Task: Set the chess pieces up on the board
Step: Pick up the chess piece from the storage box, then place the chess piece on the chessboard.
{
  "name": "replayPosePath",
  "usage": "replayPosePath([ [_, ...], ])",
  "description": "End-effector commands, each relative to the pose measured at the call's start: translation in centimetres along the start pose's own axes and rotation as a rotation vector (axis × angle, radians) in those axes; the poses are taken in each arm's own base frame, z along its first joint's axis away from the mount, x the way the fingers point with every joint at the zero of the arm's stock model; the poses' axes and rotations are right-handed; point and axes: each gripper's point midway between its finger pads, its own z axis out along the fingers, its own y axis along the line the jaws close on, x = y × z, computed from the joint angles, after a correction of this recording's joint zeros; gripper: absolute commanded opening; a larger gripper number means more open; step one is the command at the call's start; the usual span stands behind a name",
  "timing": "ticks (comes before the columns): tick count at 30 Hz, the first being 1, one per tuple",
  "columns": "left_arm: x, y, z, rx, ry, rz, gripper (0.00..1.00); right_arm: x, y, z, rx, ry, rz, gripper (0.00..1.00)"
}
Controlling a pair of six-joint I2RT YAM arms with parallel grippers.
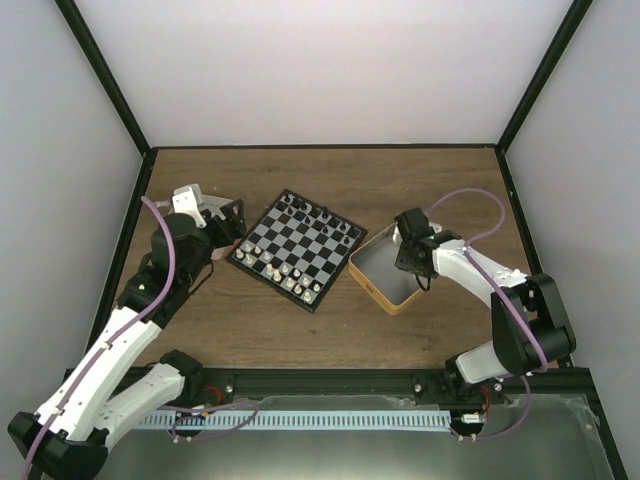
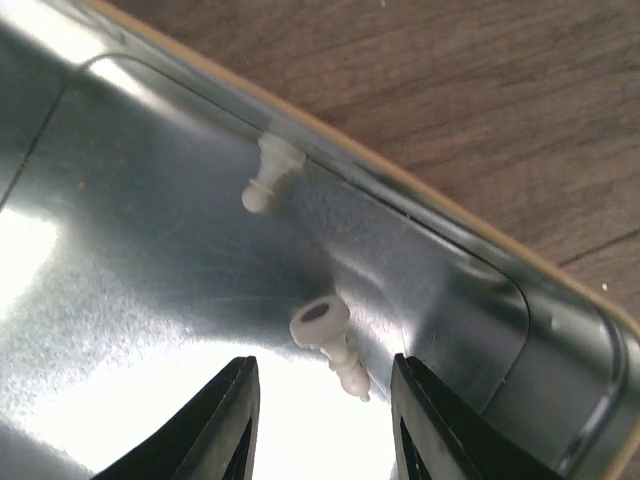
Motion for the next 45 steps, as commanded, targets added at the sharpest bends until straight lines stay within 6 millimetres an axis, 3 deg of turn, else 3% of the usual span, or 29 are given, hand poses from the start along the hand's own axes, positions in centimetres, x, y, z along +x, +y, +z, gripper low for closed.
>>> replayPosePath([
  [1, 0.0, -0.2, 0.2, 0.016, -0.003, -0.006, 0.90, -1.6, 1.0, 0.5, -0.077, -0.022, -0.023, 0.38],
  [9, 0.3, -0.1, 0.3, 0.011, 0.005, -0.006, 0.90, -1.3, 0.9, 2.7, -0.092, 0.040, -0.041, 0.37],
  [21, 0.4, 0.1, 0.5, 0.000, 0.010, -0.009, 0.90, -0.3, -0.8, 4.5, 0.008, 0.068, -0.049, 0.26],
  [26, 0.6, 0.1, 0.5, 0.005, 0.015, -0.008, 0.90, -0.2, -0.4, 4.7, -0.011, 0.074, -0.036, 0.12],
  [33, 1.8, -1.2, 1.0, 0.089, 0.060, 0.006, 0.91, -2.5, 1.9, 2.0, -0.155, -0.004, 0.073, 0.11],
  [37, 3.6, -2.9, 1.7, 0.195, 0.127, 0.006, 0.91, -3.7, 3.4, -0.3, -0.274, -0.038, 0.186, 0.14],
  [45, 10.5, -7.1, 3.9, 0.423, 0.331, -0.061, 0.89, -4.9, 6.6, -5.9, -0.590, -0.050, 0.432, 0.13],
])
